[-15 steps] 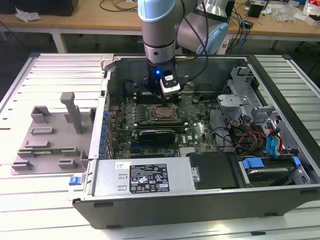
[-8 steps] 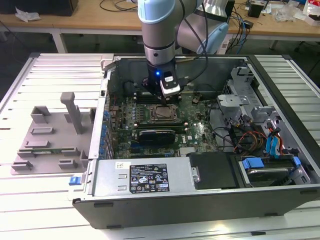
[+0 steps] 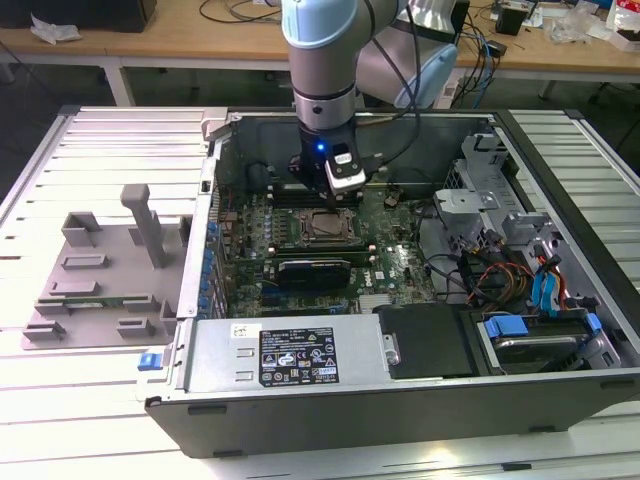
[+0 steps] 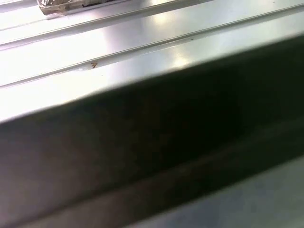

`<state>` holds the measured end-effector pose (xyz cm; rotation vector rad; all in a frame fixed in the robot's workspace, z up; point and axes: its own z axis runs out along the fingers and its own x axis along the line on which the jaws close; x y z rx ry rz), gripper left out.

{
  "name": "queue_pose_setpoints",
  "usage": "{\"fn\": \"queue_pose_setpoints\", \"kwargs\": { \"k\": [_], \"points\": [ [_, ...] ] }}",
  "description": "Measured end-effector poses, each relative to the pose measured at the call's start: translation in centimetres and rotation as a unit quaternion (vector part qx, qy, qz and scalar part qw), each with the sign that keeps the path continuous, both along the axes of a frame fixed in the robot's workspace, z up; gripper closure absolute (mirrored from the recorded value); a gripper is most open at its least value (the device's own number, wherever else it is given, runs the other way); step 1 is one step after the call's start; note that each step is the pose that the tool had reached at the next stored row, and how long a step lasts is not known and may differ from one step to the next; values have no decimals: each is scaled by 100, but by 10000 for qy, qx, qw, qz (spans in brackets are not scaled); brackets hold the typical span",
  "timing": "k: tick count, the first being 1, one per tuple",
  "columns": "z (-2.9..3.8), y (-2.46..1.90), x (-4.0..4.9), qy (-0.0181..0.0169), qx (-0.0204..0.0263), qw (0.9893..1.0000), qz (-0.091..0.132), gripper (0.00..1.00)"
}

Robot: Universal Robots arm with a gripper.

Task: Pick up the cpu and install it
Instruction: 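Install the first cpu locking lever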

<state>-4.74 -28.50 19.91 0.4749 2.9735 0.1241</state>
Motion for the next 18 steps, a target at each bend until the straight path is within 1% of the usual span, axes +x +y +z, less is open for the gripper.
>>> {"fn": "queue_pose_setpoints", "kwargs": {
  "k": [1,2,3,7,8,9,10,11,12,13,14,16,17,18],
  "points": [
    [5,1,3,0,40,10000,0,89],
    [11,2,4,-2,62,10000,-1,89],
    [23,2,3,-2,70,10000,-1,89],
    [122,0,2,1,66,10000,-1,89],
    [154,0,2,1,65,10000,-1,89],
    [207,0,2,1,47,10000,-1,89],
    [225,0,2,0,-9,10000,-2,89],
    [234,-3,2,1,-143,9999,-1,89],
    [237,-11,2,1,-238,9997,-1,89],
    [238,-46,2,2,-367,9993,-1,89],
    [238,-66,2,2,-393,9992,-1,89],
    [238,-110,2,1,-423,9991,-2,89],
    [238,-129,2,1,-431,9991,-2,89],
    [238,-169,2,1,-443,9990,-1,89]
  ]
}}
